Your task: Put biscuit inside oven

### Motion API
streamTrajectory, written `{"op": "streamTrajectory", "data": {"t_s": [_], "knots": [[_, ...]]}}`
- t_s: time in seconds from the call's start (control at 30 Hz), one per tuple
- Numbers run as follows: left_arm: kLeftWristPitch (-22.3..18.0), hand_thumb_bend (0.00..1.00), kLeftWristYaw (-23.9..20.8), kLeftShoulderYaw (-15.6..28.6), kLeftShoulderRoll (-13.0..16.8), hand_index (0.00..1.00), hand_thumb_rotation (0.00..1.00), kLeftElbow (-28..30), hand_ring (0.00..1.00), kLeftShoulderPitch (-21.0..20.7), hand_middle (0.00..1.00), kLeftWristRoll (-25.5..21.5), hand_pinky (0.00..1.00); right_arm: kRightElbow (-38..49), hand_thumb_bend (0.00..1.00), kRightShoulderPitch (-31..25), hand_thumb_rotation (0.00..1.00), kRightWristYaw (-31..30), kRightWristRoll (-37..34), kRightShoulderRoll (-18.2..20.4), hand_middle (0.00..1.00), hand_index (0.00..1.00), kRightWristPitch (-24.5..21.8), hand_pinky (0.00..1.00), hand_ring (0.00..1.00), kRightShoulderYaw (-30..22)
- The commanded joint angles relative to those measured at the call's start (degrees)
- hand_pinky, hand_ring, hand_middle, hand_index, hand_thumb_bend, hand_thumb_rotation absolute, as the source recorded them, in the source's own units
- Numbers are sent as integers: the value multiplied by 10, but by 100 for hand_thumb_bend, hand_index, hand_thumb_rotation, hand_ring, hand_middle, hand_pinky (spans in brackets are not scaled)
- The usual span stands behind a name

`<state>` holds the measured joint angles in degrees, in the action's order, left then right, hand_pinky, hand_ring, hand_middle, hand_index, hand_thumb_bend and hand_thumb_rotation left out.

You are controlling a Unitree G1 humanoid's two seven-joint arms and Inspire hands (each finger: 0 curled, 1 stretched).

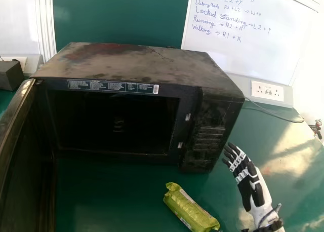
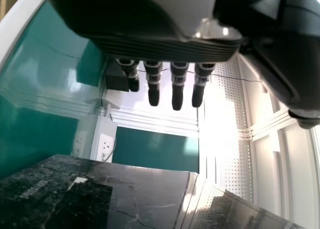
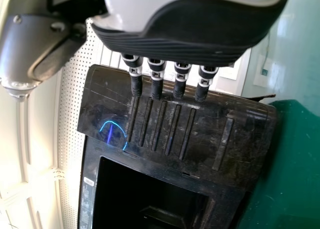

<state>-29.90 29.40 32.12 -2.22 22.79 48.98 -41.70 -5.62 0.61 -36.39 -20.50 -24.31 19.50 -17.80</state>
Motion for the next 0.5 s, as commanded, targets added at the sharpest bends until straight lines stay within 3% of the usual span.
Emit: {"op": "streamTrajectory", "data": {"t_s": [0.0,0.37,0.47], "knots": [[2,96,1,3,2,95,87,1,96,2,96,-2,83,2,100,2,98,0,-6,-1,100,100,1,100,100,-2],[3,97,0,1,0,95,88,4,95,3,95,-3,82,-4,100,9,96,-9,5,-9,100,100,27,100,100,-1],[5,100,-3,0,-2,95,81,9,94,7,94,1,83,6,100,10,97,-1,40,-27,100,100,53,100,100,-2]]}}
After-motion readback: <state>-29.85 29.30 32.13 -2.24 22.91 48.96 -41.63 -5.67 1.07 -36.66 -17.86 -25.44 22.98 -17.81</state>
